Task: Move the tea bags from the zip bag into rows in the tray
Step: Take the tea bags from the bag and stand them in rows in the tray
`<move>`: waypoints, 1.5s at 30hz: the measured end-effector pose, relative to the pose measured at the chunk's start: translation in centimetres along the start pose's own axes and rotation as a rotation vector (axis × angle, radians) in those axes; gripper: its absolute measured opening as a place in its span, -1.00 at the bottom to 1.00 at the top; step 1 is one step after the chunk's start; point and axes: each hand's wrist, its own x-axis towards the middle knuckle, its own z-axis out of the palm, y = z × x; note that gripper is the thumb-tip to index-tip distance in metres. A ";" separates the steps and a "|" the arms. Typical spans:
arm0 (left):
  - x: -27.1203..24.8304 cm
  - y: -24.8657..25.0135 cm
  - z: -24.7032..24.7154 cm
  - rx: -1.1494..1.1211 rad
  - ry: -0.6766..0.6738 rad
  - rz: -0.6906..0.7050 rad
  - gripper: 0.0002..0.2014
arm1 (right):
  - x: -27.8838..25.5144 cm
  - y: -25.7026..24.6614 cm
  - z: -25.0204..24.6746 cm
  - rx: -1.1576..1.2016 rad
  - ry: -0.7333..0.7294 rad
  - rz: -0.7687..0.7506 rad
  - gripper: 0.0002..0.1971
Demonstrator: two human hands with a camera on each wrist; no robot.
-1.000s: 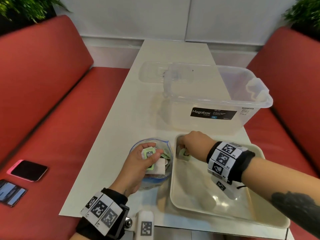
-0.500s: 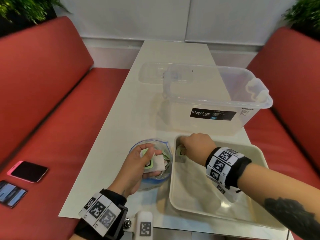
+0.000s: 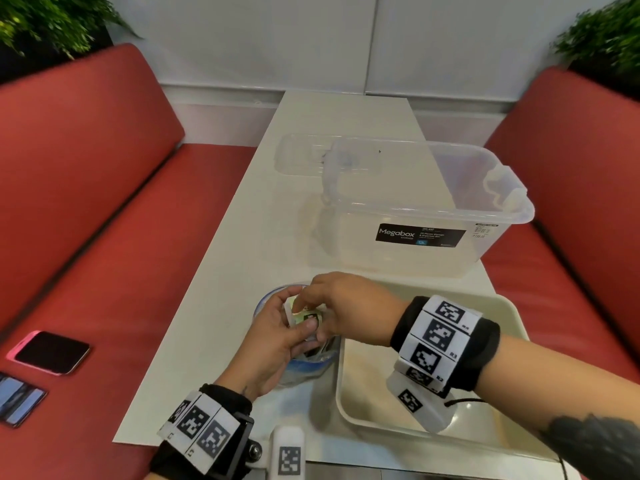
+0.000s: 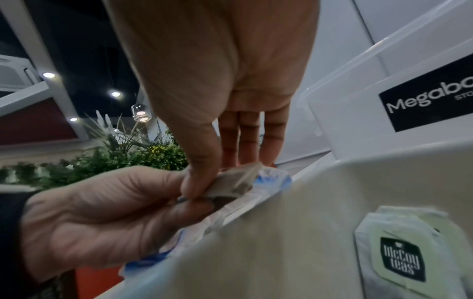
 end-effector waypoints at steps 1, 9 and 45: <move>0.0 0.0 0.0 -0.006 -0.003 0.004 -0.55 | 0.1 -0.1 0.2 -0.031 -0.011 0.002 -0.58; -0.2 0.2 0.4 -0.062 -0.066 -0.003 -0.53 | 0.2 -0.1 -0.5 -0.078 0.027 0.035 -0.57; 0.4 0.0 0.7 -0.054 0.005 0.037 -0.62 | -0.2 2.8 -3.6 0.388 0.291 0.263 -0.82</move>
